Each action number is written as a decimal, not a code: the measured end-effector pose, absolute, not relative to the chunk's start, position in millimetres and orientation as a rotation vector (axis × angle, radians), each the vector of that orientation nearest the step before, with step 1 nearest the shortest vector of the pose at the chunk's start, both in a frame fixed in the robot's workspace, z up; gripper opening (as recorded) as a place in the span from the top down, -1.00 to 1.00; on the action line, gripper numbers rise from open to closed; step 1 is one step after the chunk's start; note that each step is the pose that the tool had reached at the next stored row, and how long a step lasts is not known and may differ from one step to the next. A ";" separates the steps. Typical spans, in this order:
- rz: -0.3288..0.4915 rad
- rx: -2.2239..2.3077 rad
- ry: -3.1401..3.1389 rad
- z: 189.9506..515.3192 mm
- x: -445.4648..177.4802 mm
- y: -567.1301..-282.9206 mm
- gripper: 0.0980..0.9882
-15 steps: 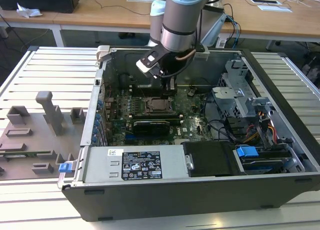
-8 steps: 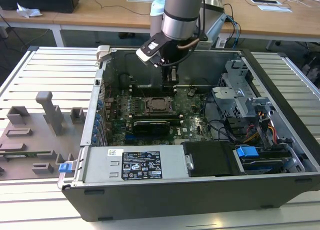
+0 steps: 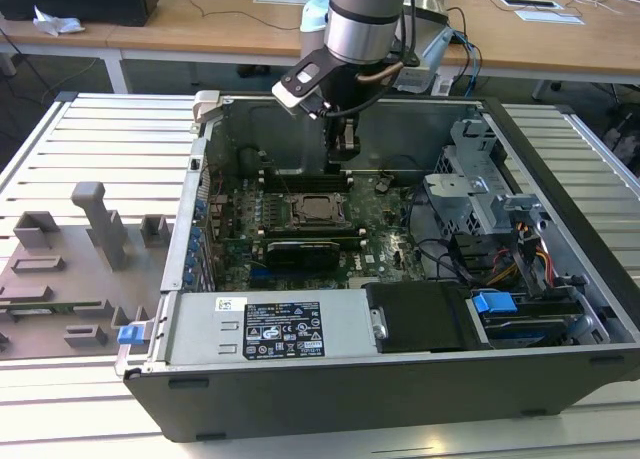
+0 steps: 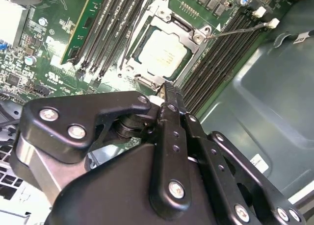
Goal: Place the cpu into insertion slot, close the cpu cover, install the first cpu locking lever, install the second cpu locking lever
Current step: 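Close the cpu cover, then install the first cpu locking lever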
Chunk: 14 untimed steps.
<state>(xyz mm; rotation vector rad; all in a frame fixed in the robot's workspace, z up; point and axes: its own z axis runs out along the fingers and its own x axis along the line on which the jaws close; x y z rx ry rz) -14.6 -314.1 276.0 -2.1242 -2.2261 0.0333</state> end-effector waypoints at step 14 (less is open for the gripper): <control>0.034 -2.124 -2.227 276.6 -14.6 -314.2 0.98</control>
